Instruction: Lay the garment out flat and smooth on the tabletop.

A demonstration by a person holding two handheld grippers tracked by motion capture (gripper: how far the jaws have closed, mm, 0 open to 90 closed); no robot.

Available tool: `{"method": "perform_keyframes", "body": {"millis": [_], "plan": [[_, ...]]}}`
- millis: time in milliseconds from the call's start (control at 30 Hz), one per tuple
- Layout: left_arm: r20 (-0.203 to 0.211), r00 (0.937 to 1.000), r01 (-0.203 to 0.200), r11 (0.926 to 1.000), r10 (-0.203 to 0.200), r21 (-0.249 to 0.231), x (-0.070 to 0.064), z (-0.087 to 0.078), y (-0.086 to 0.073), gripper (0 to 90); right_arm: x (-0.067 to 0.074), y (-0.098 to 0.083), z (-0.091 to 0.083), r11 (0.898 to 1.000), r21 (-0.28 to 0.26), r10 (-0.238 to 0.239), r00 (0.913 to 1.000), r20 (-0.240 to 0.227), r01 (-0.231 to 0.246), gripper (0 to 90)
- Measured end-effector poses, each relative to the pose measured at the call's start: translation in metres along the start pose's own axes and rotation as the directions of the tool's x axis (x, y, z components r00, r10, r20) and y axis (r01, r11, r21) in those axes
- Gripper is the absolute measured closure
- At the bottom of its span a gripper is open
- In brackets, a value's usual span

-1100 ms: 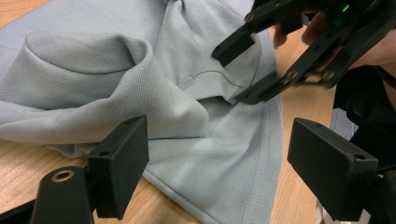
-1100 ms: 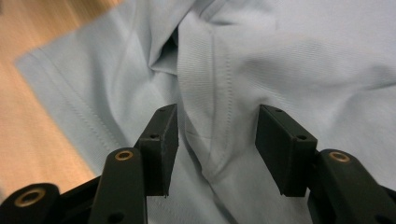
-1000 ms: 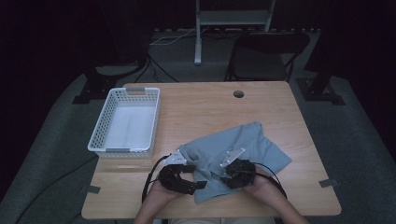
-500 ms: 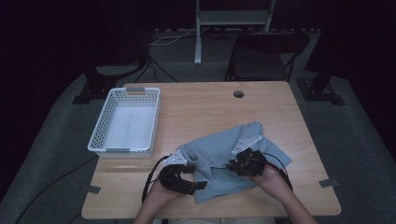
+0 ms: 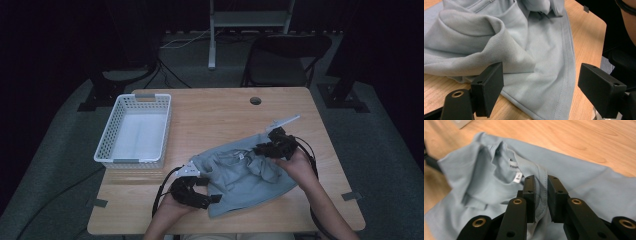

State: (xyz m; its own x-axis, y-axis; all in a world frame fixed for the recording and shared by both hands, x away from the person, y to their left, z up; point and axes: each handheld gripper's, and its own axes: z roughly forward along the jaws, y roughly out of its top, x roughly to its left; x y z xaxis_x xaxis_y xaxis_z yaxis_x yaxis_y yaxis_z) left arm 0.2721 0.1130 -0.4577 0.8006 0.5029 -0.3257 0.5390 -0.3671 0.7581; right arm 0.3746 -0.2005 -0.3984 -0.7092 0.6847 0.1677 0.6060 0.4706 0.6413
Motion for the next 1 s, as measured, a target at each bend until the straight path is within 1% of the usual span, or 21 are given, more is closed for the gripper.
{"method": "perform_keyframes", "body": {"millis": [167, 233, 300, 367, 400, 467, 533, 600, 633, 700, 733, 833, 867, 933, 1000], "plan": [[0.006, 1.0000, -0.003, 1.0000, 0.003, 0.005, 0.000, 0.001, 0.000, 21.7, -0.023, 0.009, 0.012, 0.997, 0.021, 0.069, 0.9976, -0.003, -0.069, 77.2], [0.005, 1.0000, -0.005, 1.0000, 0.005, 0.006, 0.001, 0.001, -0.001, 21.7, -0.030, 0.011, 0.018, 0.995, 0.034, 0.092, 0.9956, -0.015, -0.092, 77.0], [0.006, 1.0000, -0.001, 1.0000, 0.001, 0.004, 0.000, 0.001, -0.001, 21.7, -0.037, 0.012, 0.024, 0.992, 0.045, 0.115, 0.9933, -0.003, -0.115, 76.9], [0.007, 1.0000, 0.003, 1.0000, -0.003, 0.004, 0.001, 0.002, -0.001, 21.7, -0.044, 0.012, 0.029, 0.989, 0.054, 0.139, 0.9902, -0.008, -0.139, 76.6], [0.009, 1.0000, 0.005, 1.0000, -0.005, 0.004, 0.001, 0.002, -0.001, 21.7, -0.047, 0.012, 0.032, 0.987, 0.061, 0.147, 0.9892, 0.002, -0.147, 76.5], [0.009, 1.0000, 0.002, 1.0000, -0.002, 0.008, 0.000, 0.003, -0.001, 21.7, -0.053, 0.012, 0.038, 0.984, 0.073, 0.162, 0.9868, 0.004, -0.162, 75.8], [0.010, 0.9999, 0.002, 1.0000, -0.002, 0.009, 0.000, 0.003, -0.001, 21.7, -0.058, 0.011, 0.044, 0.980, 0.090, 0.178, 0.9836, 0.024, -0.180, 75.0], [0.011, 0.9999, 0.002, 1.0000, -0.002, 0.009, 0.000, 0.003, -0.002, 21.7, -0.061, 0.007, 0.050, 0.975, 0.106, 0.193, 0.9808, 0.028, -0.195, 74.8], [0.011, 0.9999, 0.006, 1.0000, -0.006, 0.007, 0.000, 0.003, -0.002, 21.7, -0.061, 0.005, 0.053, 0.973, 0.122, 0.195, 0.9803, 0.034, -0.197, 74.8], [0.010, 0.9999, 0.005, 0.9999, -0.005, 0.009, 0.001, 0.004, -0.002, 21.7, -0.062, 0.000, 0.061, 0.971, 0.151, 0.184, 0.9823, 0.037, -0.187, 73.4], [0.009, 0.9999, 0.008, 0.9999, -0.008, 0.011, 0.001, 0.004, -0.002, 21.7, -0.063, -0.002, 0.061, 0.968, 0.154, 0.194, 0.9805, 0.033, -0.197, 71.7], [0.009, 0.9999, 0.011, 0.9998, -0.011, 0.014, 0.002, 0.005, -0.003, 21.7, -0.062, -0.002, 0.052, 0.972, 0.111, 0.205, 0.9787, 0.016, -0.205, 61.8], [0.008, 0.9999, 0.011, 0.9998, -0.011, 0.015, 0.002, 0.005, -0.003, 21.7, -0.061, -0.001, 0.046, 0.974, 0.095, 0.203, 0.9790, 0.015, -0.204, 60.8], [0.007, 0.9999, 0.011, 0.9998, -0.011, 0.016, 0.002, 0.005, -0.003, 21.7, -0.056, 0.002, 0.033, 0.981, 0.058, 0.186, 0.9825, 0.013, -0.186, 59.7], [0.008, 0.9999, 0.011, 0.9998, -0.011, 0.016, 0.002, 0.005, -0.003, 21.7, -0.050, 0.005, 0.018, 0.987, 0.023, 0.156, 0.9876, 0.011, -0.157, 59.5]]}}
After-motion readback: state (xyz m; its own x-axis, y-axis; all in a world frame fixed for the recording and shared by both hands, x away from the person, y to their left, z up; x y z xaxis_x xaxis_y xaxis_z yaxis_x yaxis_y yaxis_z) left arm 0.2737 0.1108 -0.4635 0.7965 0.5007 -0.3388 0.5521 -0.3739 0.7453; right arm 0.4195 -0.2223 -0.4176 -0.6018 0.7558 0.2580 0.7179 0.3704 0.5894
